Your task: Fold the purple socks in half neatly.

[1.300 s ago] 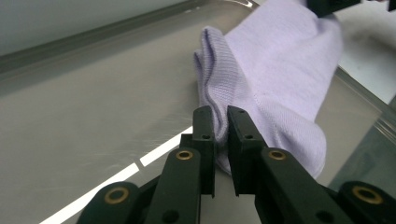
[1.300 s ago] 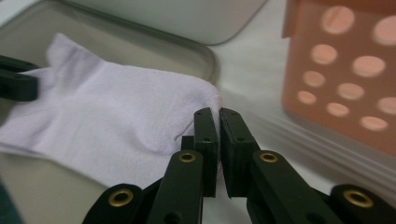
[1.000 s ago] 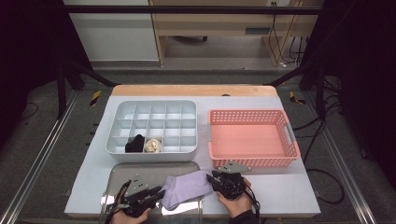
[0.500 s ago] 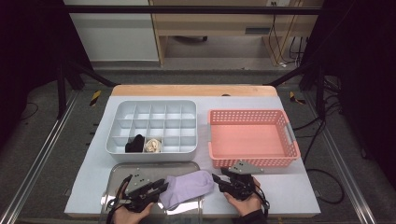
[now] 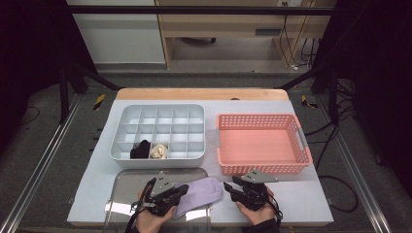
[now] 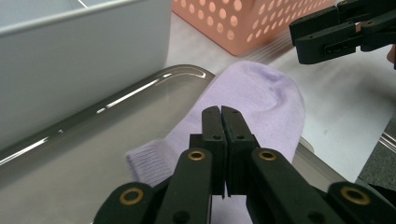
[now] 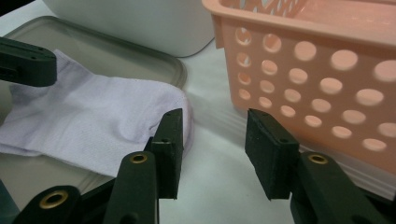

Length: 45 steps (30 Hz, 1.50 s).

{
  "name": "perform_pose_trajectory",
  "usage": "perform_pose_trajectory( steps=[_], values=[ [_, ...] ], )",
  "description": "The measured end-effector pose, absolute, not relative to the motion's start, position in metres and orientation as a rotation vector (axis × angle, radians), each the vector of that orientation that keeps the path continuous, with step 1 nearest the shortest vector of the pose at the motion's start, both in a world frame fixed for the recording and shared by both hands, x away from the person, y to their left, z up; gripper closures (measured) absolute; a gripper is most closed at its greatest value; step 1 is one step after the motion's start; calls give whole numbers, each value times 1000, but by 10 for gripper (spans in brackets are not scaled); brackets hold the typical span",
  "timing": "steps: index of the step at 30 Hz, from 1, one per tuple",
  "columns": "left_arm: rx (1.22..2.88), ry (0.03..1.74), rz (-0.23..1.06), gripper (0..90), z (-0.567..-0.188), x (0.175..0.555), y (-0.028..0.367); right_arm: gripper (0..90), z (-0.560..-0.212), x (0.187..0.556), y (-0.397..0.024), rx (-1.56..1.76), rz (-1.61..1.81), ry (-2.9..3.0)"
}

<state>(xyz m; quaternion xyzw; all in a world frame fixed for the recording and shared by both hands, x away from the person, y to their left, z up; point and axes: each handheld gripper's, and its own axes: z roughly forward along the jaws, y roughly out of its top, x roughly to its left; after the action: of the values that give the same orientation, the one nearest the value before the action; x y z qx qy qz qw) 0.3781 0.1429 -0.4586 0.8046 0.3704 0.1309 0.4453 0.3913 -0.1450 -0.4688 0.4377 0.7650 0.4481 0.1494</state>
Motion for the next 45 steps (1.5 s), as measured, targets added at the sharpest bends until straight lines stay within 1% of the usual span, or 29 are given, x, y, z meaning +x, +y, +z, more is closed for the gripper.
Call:
perform_pose_trajectory(
  steps=[8, 16, 21, 29, 35, 40, 44, 45],
  values=[
    [2031, 894, 276, 895, -469, 381, 128, 592, -475, 394, -143, 1280, 1258, 2207],
    [2085, 895, 244, 896, -480, 380, 123, 582, -480, 396, -142, 1315, 1293, 2216],
    [2083, 895, 245, 895, -480, 379, 124, 581, -483, 398, -134, 1312, 1320, 2229],
    [2055, 898, 257, 895, -475, 379, 128, 581, -471, 395, -136, 1290, 1395, 2177],
    [2077, 910, 261, 895, -480, 380, 128, 587, -487, 396, -121, 1305, 1327, 2293],
    [2073, 915, 259, 895, -481, 380, 128, 678, -491, 392, -113, 1269, 1248, 2298],
    [2070, 918, 261, 895, -481, 380, 128, 811, -491, 391, -111, 1256, 1246, 2311],
    [2069, 920, 261, 895, -481, 380, 128, 828, -490, 391, -110, 1268, 1250, 2320]
  ],
)
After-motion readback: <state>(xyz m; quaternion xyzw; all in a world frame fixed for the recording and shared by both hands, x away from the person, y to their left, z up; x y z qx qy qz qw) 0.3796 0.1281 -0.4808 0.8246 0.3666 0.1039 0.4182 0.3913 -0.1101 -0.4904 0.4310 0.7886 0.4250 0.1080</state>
